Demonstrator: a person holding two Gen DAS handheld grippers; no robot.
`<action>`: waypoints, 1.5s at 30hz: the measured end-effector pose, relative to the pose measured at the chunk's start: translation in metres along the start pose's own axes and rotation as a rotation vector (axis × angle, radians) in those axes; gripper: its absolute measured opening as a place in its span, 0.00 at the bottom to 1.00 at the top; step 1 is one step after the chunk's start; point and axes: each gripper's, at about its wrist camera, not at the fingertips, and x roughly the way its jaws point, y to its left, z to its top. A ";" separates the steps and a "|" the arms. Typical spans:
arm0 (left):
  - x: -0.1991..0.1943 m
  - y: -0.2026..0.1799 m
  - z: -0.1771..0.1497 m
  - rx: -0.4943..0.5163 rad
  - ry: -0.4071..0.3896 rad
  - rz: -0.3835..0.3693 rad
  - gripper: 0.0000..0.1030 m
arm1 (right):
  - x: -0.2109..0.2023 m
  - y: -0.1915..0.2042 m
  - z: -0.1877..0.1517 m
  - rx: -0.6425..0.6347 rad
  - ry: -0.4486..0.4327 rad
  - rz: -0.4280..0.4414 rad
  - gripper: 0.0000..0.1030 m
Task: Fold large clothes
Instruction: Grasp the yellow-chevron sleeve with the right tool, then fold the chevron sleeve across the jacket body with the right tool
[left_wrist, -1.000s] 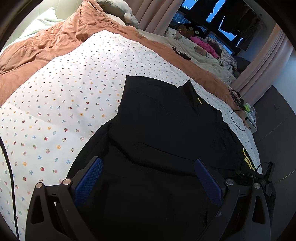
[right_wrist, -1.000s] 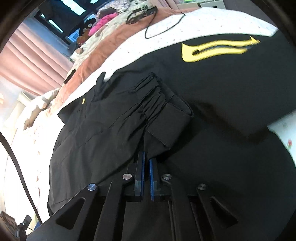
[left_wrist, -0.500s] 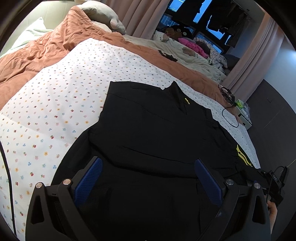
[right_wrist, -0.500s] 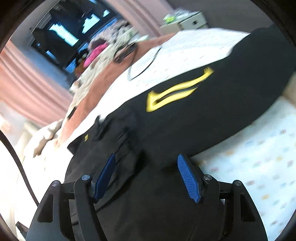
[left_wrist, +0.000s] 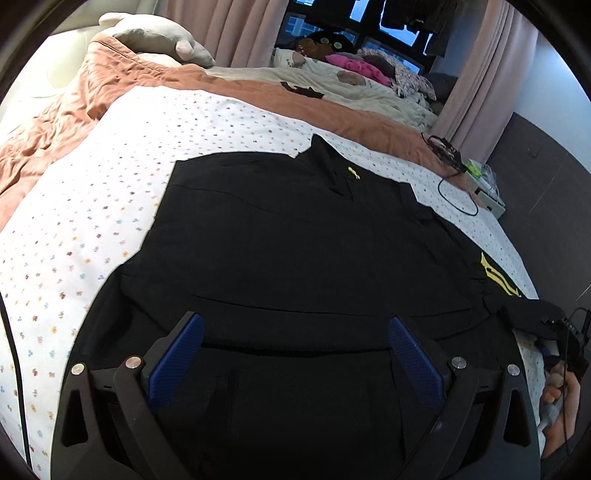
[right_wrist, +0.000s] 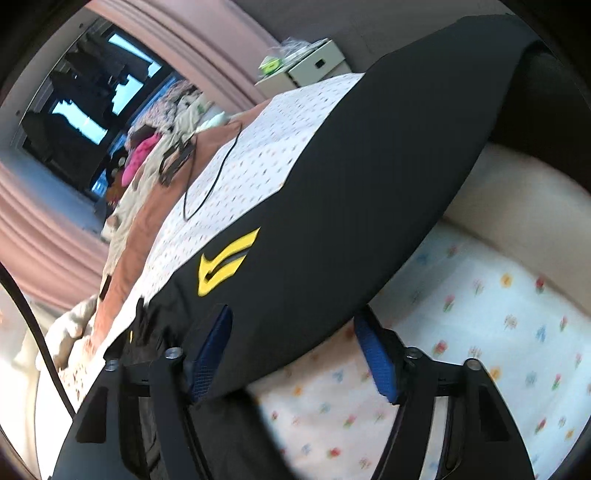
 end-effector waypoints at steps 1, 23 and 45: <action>0.001 -0.001 -0.001 -0.001 0.003 -0.006 0.99 | 0.004 0.002 0.002 0.007 -0.015 0.001 0.42; -0.031 0.019 0.000 -0.078 -0.034 -0.100 0.99 | -0.066 0.152 -0.102 -0.222 -0.210 0.292 0.00; -0.033 0.062 0.007 -0.216 -0.012 -0.171 0.99 | 0.045 0.235 -0.169 -0.340 0.292 0.203 0.04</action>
